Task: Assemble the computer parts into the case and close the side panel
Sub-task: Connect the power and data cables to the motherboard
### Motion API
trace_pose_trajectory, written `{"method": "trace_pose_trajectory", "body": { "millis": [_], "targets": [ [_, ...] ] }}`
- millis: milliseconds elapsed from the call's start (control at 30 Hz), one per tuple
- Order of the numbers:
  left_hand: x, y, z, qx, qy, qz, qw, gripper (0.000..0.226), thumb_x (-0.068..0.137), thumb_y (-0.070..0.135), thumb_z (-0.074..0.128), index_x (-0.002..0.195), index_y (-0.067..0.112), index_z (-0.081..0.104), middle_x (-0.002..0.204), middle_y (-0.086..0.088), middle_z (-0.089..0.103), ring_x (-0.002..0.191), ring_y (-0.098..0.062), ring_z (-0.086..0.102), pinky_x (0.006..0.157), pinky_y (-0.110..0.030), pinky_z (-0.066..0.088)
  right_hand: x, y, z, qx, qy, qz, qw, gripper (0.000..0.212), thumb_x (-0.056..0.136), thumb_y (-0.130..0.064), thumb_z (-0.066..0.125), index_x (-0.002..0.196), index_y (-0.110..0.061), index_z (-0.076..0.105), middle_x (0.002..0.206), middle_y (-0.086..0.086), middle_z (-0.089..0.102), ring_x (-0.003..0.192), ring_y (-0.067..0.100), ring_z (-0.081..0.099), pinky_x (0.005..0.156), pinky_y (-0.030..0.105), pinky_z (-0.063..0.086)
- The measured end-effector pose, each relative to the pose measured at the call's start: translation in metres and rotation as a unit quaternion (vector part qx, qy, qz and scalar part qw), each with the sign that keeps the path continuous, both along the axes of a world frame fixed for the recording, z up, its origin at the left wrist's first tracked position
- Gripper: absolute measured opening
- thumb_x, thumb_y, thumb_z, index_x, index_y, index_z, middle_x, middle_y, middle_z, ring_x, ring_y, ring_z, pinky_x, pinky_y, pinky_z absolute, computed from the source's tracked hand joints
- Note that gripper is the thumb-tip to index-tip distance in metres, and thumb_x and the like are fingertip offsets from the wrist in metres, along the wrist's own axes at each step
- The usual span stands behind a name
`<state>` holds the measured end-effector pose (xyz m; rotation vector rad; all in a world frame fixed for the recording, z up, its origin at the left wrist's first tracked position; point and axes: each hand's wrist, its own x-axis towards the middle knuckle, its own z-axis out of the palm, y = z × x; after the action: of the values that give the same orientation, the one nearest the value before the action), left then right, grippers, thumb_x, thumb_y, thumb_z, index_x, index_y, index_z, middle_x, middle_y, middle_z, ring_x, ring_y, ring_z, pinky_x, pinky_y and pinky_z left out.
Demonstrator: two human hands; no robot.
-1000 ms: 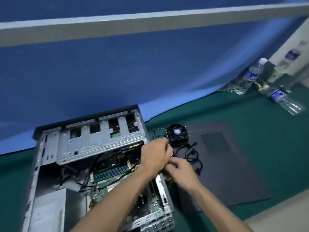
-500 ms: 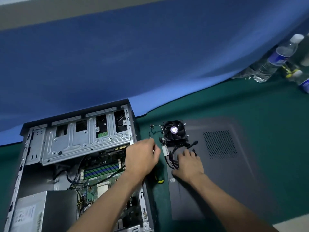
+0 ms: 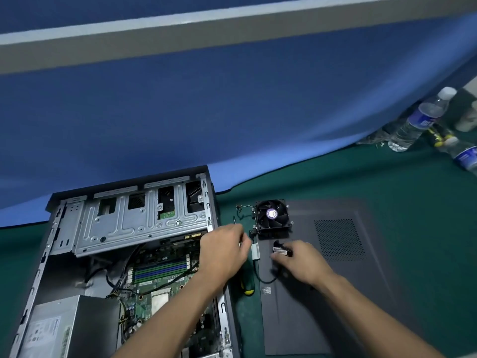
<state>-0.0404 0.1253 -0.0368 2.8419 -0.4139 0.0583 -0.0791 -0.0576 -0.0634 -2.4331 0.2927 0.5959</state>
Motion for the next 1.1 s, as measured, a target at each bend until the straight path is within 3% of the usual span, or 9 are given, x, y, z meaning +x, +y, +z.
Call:
{"method": "trace_pose_trajectory", "body": {
  "millis": [167, 300, 367, 500, 633, 700, 833, 1000, 1100],
  "targets": [
    [0.004, 0.000, 0.005, -0.060, 0.086, 0.044, 0.994, 0.025, 0.090, 0.036, 0.046, 0.069, 0.023, 0.054, 0.059, 0.010, 0.053, 0.062, -0.012, 0.050, 0.055, -0.026, 0.026, 0.001, 0.004, 0.053, 0.081, -0.089, -0.092, 0.988, 0.042, 0.095, -0.042, 0.052, 0.062, -0.017, 0.061, 0.039, -0.013, 0.047, 0.038, 0.002, 0.042, 0.044, 0.016, 0.031],
    [0.009, 0.004, 0.027, -0.210, 0.209, 0.063, 0.953, 0.029, 0.092, 0.033, 0.047, 0.072, 0.017, 0.062, 0.065, 0.005, 0.064, 0.066, -0.017, 0.059, 0.061, -0.029, 0.043, 0.005, 0.023, 0.103, 0.136, -0.154, -0.129, 0.970, 0.043, 0.097, -0.034, 0.051, 0.061, -0.013, 0.061, 0.034, -0.010, 0.039, 0.032, 0.002, 0.035, 0.038, 0.014, 0.027],
    [0.010, 0.007, 0.041, -0.350, 0.305, 0.072, 0.883, 0.035, 0.097, 0.033, 0.044, 0.081, 0.009, 0.064, 0.070, -0.003, 0.068, 0.056, -0.019, 0.057, 0.057, -0.031, 0.046, 0.008, 0.039, 0.127, 0.179, -0.186, -0.148, 0.955, 0.043, 0.098, -0.032, 0.050, 0.061, -0.012, 0.061, 0.036, -0.010, 0.041, 0.033, 0.001, 0.035, 0.038, 0.014, 0.028],
    [0.002, 0.017, 0.076, -0.570, 0.483, 0.109, 0.656, 0.044, 0.099, 0.044, 0.036, 0.092, 0.008, 0.060, 0.082, -0.013, 0.069, 0.060, -0.022, 0.064, 0.050, -0.029, 0.053, 0.014, 0.079, 0.161, 0.326, -0.179, -0.186, 0.909, 0.043, 0.098, -0.034, 0.048, 0.064, -0.011, 0.062, 0.054, 0.008, 0.048, 0.048, 0.016, 0.047, 0.046, 0.021, 0.035],
    [0.009, 0.046, 0.096, -0.735, 0.466, 0.157, 0.467, 0.039, 0.099, 0.033, 0.038, 0.080, 0.010, 0.062, 0.069, -0.009, 0.069, 0.063, -0.022, 0.066, 0.063, -0.038, 0.055, 0.015, 0.113, 0.171, 0.392, -0.142, -0.150, 0.896, 0.047, 0.099, -0.031, 0.046, 0.059, -0.018, 0.067, 0.043, -0.005, 0.037, 0.036, 0.006, 0.037, 0.036, 0.017, 0.026],
    [0.013, 0.067, 0.100, -0.762, 0.440, 0.180, 0.439, 0.031, 0.098, 0.029, 0.037, 0.084, 0.008, 0.055, 0.068, -0.012, 0.069, 0.060, -0.023, 0.067, 0.063, -0.035, 0.055, 0.017, 0.125, 0.170, 0.396, -0.139, -0.138, 0.897, 0.048, 0.098, -0.030, 0.046, 0.057, -0.018, 0.067, 0.044, -0.005, 0.031, 0.037, 0.008, 0.026, 0.037, 0.018, 0.023],
    [0.017, 0.104, 0.100, -0.810, 0.395, 0.216, 0.376, 0.030, 0.096, 0.032, 0.044, 0.081, 0.007, 0.051, 0.083, -0.022, 0.067, 0.079, -0.034, 0.066, 0.094, -0.049, 0.047, 0.019, 0.144, 0.162, 0.363, -0.141, -0.106, 0.915, 0.040, 0.098, -0.027, 0.047, 0.069, -0.007, 0.064, 0.044, -0.002, 0.041, 0.041, 0.013, 0.039, 0.043, 0.019, 0.035],
    [0.017, 0.131, 0.101, -0.834, 0.373, 0.245, 0.323, 0.031, 0.098, 0.022, 0.046, 0.074, 0.004, 0.049, 0.053, -0.011, 0.060, 0.044, -0.021, 0.063, 0.048, -0.032, 0.057, 0.017, 0.171, 0.147, 0.340, -0.097, -0.088, 0.931, 0.038, 0.099, -0.018, 0.046, 0.064, -0.011, 0.058, 0.049, 0.001, 0.055, 0.048, 0.013, 0.051, 0.049, 0.016, 0.040],
    [0.017, 0.144, 0.099, -0.820, 0.370, 0.267, 0.346, 0.024, 0.098, 0.013, 0.045, 0.077, 0.005, 0.050, 0.047, -0.004, 0.048, 0.034, -0.011, 0.049, 0.041, -0.024, 0.052, 0.018, 0.185, 0.138, 0.283, -0.109, -0.056, 0.951, 0.040, 0.098, -0.029, 0.048, 0.062, -0.015, 0.056, 0.056, 0.002, 0.063, 0.057, 0.012, 0.055, 0.061, 0.023, 0.042]
  ]
}}
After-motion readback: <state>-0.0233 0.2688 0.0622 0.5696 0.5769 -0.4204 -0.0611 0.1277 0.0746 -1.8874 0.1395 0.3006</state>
